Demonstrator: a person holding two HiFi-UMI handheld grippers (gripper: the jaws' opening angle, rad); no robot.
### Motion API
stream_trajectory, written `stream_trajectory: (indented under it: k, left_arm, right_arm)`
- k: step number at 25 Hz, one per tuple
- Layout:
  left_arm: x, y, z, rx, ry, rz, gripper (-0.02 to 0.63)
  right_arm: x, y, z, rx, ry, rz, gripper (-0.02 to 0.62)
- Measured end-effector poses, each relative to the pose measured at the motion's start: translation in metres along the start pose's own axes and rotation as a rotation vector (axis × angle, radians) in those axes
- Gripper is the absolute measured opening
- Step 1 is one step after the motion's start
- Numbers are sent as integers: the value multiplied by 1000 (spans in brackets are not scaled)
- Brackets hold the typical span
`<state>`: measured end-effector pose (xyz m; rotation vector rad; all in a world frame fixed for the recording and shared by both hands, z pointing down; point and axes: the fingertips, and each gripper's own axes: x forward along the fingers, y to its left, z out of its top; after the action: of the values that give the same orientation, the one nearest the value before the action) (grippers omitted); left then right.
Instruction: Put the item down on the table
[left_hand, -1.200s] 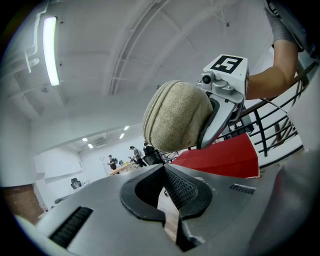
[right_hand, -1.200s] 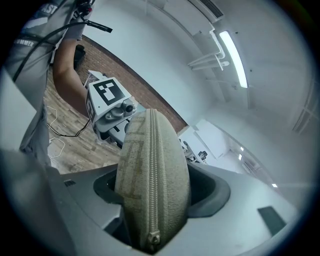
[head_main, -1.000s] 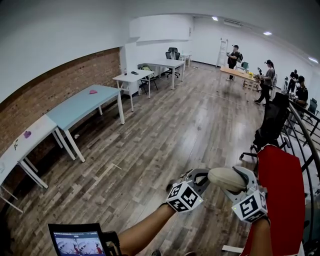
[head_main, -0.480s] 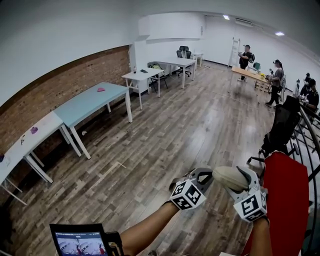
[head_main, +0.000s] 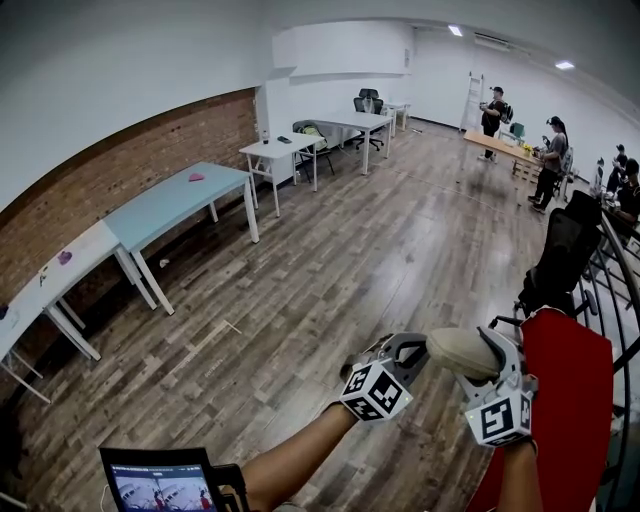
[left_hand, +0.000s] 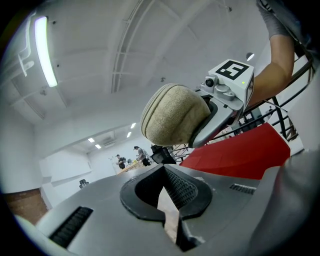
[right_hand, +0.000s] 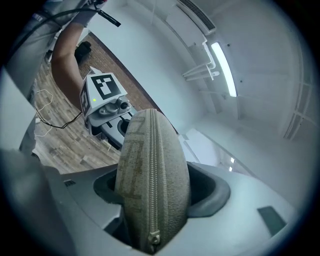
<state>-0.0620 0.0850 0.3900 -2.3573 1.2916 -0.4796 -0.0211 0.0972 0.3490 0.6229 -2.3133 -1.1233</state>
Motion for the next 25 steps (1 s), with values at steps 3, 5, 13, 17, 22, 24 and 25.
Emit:
stream_trajectory:
  k: [3,5,13,17,22,24,25]
  left_arm:
    - [24,-5,5,28,-15,12,2]
    - [37,-8,8,46,-24,16,2]
    - [90,2,-3,77,-53,-22,2]
    - [114,29,-17,88,-77,-47,2]
    - [138,66,-34,92,-102,-83,2]
    - [148,82,-41,93,-113,-93,2]
    - [153,89,-45,93,-117,-98,2]
  right_arm:
    - [-5,-15,-18,-35,-19,-39,304]
    - [-8,-24,-27,-47,-30,-66,304]
    - [23,-41,-70,-38,-17,-67,304]
    - [51,-59,-84,-28,22,-93,304]
    - [90,-82,-92,-24,64,-119,304]
    - [106,-91,-97,-17,76,-132,304]
    - [114,-94,-100,-16,83,-134,304]
